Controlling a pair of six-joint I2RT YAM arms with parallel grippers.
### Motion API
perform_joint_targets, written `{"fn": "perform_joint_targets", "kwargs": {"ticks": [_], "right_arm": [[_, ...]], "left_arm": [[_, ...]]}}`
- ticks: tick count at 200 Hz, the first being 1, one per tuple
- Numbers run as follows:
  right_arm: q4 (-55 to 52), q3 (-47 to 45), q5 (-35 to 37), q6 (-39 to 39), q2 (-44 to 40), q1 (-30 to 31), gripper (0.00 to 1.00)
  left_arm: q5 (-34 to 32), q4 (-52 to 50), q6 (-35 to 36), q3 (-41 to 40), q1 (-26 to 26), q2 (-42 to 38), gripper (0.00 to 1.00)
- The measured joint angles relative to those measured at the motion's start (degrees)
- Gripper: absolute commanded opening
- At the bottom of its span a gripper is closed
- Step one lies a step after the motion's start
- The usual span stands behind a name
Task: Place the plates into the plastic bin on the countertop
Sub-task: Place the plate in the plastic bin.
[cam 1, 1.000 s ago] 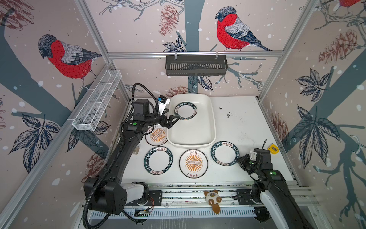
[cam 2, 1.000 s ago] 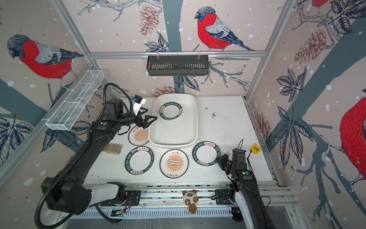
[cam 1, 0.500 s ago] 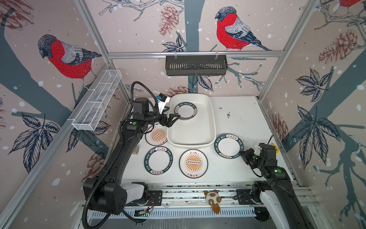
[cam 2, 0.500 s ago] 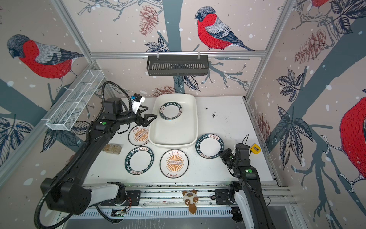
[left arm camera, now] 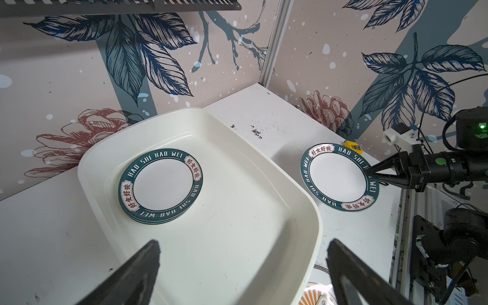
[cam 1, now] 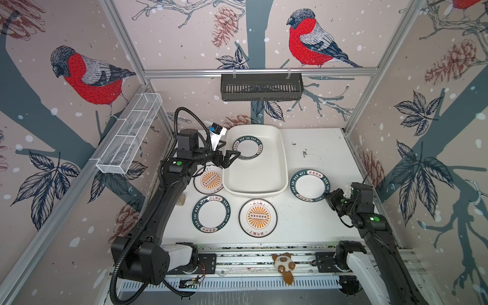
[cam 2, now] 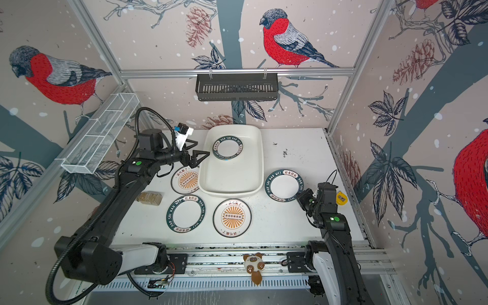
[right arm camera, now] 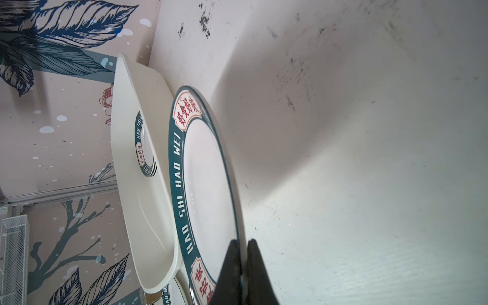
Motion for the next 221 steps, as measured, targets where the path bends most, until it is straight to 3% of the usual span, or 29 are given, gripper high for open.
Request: {"fn": "perform_joint_targets", "kwargs": {"ticks": [59, 127, 173, 221], "right_arm": [[3.0, 7.5, 0.4, -2.1, 6.4, -2.4, 0.00], [6.3, 15.3, 0.6, -5.6, 14.0, -1.4, 0.00], [8.9, 24.6, 3.8, -8.0, 23.3, 8.0, 0.01], [13.2, 33.5, 6.6, -10.3, 35.0, 18.2, 0.00]], "left_arm": [[-0.2, -0.3, 0.1, 1.4, 0.0, 0.4, 0.98], [-5.1, -2.9, 2.2, 2.9, 0.0, 0.3, 0.98], [-12.5, -3.0, 0.9, 3.1, 0.0, 0.9, 0.97], [-16.2, -3.4, -0.3, 4.6, 0.0, 0.9, 0.97]]}}
